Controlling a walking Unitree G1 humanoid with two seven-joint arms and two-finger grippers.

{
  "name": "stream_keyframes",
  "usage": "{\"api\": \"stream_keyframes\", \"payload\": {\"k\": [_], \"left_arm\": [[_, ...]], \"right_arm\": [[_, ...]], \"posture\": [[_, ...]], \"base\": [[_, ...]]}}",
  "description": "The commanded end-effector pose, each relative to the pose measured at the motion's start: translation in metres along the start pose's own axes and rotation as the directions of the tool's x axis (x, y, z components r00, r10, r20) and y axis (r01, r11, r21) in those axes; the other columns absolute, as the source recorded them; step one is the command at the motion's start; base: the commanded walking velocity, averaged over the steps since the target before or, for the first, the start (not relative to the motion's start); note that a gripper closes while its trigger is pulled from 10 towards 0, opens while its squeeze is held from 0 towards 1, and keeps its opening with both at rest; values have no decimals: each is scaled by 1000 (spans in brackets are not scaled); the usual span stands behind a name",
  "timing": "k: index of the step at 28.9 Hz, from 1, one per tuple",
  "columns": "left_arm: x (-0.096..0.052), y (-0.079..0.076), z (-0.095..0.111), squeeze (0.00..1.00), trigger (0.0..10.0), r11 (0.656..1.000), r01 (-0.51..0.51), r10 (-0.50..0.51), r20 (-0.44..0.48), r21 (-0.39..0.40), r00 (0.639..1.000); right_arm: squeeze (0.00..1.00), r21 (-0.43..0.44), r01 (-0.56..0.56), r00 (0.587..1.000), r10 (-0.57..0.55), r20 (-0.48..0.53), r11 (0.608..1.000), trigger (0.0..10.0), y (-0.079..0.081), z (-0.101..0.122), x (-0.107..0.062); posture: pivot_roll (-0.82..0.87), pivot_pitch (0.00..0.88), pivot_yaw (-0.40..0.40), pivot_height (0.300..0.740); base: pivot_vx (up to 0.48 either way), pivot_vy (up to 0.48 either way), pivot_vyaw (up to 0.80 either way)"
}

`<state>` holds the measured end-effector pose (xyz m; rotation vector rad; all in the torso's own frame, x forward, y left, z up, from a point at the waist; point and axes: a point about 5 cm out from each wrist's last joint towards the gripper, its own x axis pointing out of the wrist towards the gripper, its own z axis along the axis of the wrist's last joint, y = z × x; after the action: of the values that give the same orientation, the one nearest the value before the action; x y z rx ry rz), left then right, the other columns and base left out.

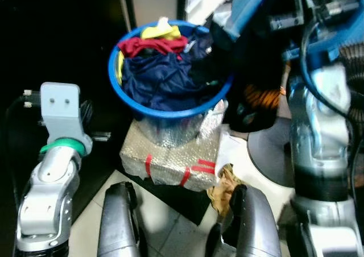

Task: Clothes washing

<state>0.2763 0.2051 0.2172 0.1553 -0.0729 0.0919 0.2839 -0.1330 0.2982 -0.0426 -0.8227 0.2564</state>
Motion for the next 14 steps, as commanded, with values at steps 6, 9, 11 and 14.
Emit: {"api": "stream_keyframes", "payload": {"k": [6,9,11,14], "left_arm": [[2,-7,-3,0,10000,999,39,-39,6,-13,999],[1,-13,5,0,10000,997,73,-72,58,-16,996],[1,-13,5,0,10000,997,73,-72,58,-16,996],[5,-18,16,0,10000,995,94,-90,112,-23,990]], "right_arm": [[0,-32,23,991,-27,-132,999,10000,9,-18,-46],[0,-27,73,984,-77,-158,997,10000,8,-15,-48],[0,-27,73,984,-77,-158,997,10000,8,-15,-48],[0,-24,81,977,-84,-198,996,10000,11,-18,-44]], "posture": [[73,67,38,321],[73,42,37,321],[73,42,37,321],[72,27,26,326]], "base": [[0,0,0],[0,0,0],[0,0,0],[0,0,0]]}}
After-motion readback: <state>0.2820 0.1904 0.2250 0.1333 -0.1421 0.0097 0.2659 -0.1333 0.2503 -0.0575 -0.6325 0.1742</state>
